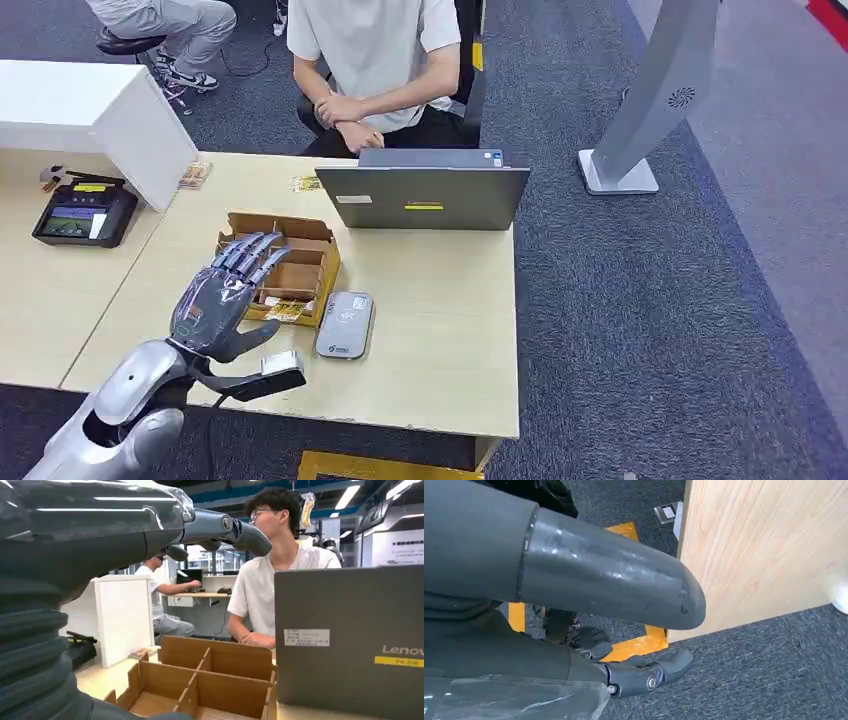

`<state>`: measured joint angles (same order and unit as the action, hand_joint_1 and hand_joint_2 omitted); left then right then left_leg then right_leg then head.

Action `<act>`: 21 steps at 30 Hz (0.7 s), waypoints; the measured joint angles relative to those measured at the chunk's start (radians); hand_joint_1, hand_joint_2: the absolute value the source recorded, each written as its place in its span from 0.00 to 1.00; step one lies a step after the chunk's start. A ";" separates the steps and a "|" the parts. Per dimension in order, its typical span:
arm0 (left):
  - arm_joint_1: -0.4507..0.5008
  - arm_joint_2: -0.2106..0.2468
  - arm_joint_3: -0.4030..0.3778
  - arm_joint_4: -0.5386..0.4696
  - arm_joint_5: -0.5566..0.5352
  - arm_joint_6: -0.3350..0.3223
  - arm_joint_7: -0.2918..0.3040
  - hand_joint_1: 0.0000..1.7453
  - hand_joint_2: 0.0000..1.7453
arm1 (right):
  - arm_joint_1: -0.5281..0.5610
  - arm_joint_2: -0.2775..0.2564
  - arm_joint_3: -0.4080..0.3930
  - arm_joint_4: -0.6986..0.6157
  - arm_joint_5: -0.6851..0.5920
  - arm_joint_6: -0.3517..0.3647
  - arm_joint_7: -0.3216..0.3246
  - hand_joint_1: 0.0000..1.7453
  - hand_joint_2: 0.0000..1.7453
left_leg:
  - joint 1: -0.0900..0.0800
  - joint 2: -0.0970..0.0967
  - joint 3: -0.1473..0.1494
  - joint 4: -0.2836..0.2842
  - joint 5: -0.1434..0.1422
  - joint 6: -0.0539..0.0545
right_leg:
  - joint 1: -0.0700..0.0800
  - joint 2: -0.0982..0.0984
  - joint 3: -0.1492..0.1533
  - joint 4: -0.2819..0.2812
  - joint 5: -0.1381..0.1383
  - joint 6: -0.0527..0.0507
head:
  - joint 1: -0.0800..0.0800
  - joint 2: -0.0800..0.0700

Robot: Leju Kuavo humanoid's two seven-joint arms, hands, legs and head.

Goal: Pass the card to the sensor for recognition and then transmit it.

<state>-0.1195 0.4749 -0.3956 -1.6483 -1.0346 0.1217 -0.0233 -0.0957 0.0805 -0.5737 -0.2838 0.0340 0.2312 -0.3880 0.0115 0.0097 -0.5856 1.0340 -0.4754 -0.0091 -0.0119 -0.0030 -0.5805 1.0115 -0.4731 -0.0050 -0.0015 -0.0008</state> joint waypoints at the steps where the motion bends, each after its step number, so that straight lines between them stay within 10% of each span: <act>1: 0.002 -0.007 0.002 0.005 -0.001 -0.005 0.000 0.00 1.00 | 0.000 0.000 -0.002 0.000 0.004 0.000 0.001 0.00 0.00 | 0.000 0.000 0.000 0.000 0.000 0.000 | 0.000 0.000 0.000 0.000 0.000 0.000 | -0.001 0.000; 21: 0.036 -0.163 -0.002 0.172 -0.056 0.006 0.046 0.00 1.00 | -0.002 0.000 -0.010 0.000 0.050 0.000 0.024 0.00 0.00 | 0.000 -0.001 0.000 0.000 0.000 0.000 | 0.000 -0.001 0.000 0.000 0.000 0.000 | -0.001 0.000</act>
<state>-0.0832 0.3116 -0.3971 -1.4763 -1.0907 0.1275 0.0229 -0.0979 0.0809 -0.5833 -0.2842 0.0843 0.2312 -0.3639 0.0113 0.0087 -0.5858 1.0341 -0.4755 -0.0091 -0.0120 -0.0036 -0.5805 1.0114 -0.4732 -0.0049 -0.0023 -0.0008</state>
